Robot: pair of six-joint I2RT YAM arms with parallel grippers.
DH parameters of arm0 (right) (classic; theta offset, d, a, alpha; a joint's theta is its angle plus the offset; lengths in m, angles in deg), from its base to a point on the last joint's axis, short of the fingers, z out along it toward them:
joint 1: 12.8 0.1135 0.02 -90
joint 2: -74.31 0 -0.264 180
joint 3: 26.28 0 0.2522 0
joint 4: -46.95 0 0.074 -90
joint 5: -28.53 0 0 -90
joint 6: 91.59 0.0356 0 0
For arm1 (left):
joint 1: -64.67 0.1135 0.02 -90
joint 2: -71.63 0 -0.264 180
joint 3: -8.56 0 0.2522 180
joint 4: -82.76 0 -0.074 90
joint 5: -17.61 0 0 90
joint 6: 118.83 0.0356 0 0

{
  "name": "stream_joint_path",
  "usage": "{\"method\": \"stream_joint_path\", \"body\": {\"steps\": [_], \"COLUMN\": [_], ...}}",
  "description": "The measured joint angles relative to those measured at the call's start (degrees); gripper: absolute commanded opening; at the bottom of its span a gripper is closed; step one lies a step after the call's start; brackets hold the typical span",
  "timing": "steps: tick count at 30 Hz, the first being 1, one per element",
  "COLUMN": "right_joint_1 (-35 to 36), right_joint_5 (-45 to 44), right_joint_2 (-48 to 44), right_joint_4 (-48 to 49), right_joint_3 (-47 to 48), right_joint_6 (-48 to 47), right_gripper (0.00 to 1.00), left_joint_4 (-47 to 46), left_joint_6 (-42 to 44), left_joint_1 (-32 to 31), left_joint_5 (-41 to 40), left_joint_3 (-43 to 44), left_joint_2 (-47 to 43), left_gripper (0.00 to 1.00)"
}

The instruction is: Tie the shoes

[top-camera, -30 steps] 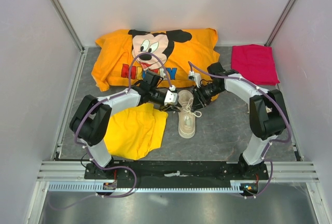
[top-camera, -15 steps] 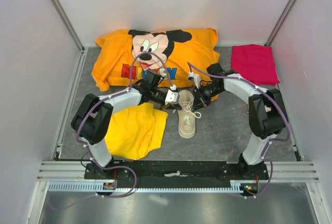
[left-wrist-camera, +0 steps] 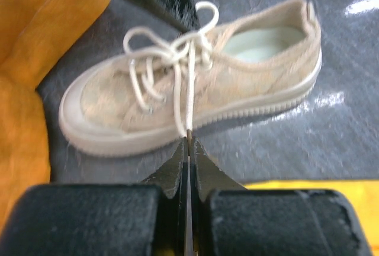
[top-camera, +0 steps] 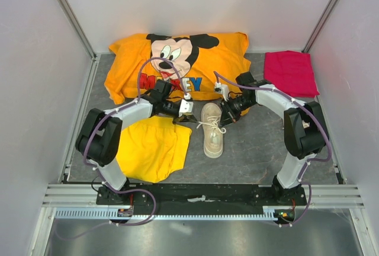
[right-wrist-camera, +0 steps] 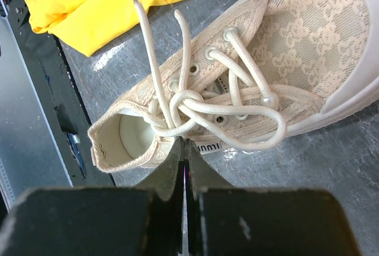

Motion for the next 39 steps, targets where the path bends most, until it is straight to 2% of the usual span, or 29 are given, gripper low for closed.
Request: {"method": "stream_joint_path", "body": {"steps": [8, 9, 10, 13, 15, 18, 24, 28, 33, 39], "right_joint_1": [0.00, 0.00, 0.00, 0.00, 0.00, 0.00, 0.00, 0.07, 0.44, 0.66], "right_joint_5": [-0.15, -0.13, -0.13, -0.09, 0.00, 0.09, 0.13, 0.09, 0.09, 0.09], "right_joint_2": [-1.49, -1.79, -2.12, -3.21, -3.89, -5.03, -5.60, -5.62, -6.03, -6.97], "right_joint_4": [0.17, 0.28, 0.42, 1.18, 1.70, 2.84, 5.55, 6.78, 7.96, 8.37], "right_joint_3": [0.00, -0.02, -0.04, -0.57, -1.14, -2.10, -2.93, -3.56, -4.11, -4.52], "right_joint_6": [0.24, 0.35, 0.59, 1.16, 1.53, 2.75, 5.29, 6.43, 7.78, 8.70], "right_gripper": [0.00, 0.00, 0.00, 0.00, 0.00, 0.00, 0.00, 0.00, 0.00, 0.00], "left_joint_4": [8.70, 10.05, 10.82, 13.16, 13.77, 9.29, -12.50, -21.64, -27.65, -31.65], "left_joint_6": [8.70, 10.03, 10.82, 12.68, 11.82, 2.73, -29.92, -45.88, -58.66, -66.69], "left_joint_1": [4.17, 4.42, 4.48, 4.90, 5.11, 5.16, 2.45, -0.22, -2.45, -3.17], "left_joint_5": [-1.73, -2.12, -2.38, -2.56, -1.46, 1.16, 2.05, 0.50, -1.36, -4.07], "left_joint_3": [-1.79, -1.84, -1.84, -1.88, -1.86, -1.62, -0.04, 1.09, 0.59, 0.17], "left_joint_2": [-3.48, -3.69, -3.82, -4.13, -4.35, -4.42, -2.12, 1.79, 3.93, 5.05], "left_gripper": [0.02, 0.04, 0.18, 0.43, 0.48, 0.50, 0.56, 0.56, 0.58, 0.57]}}
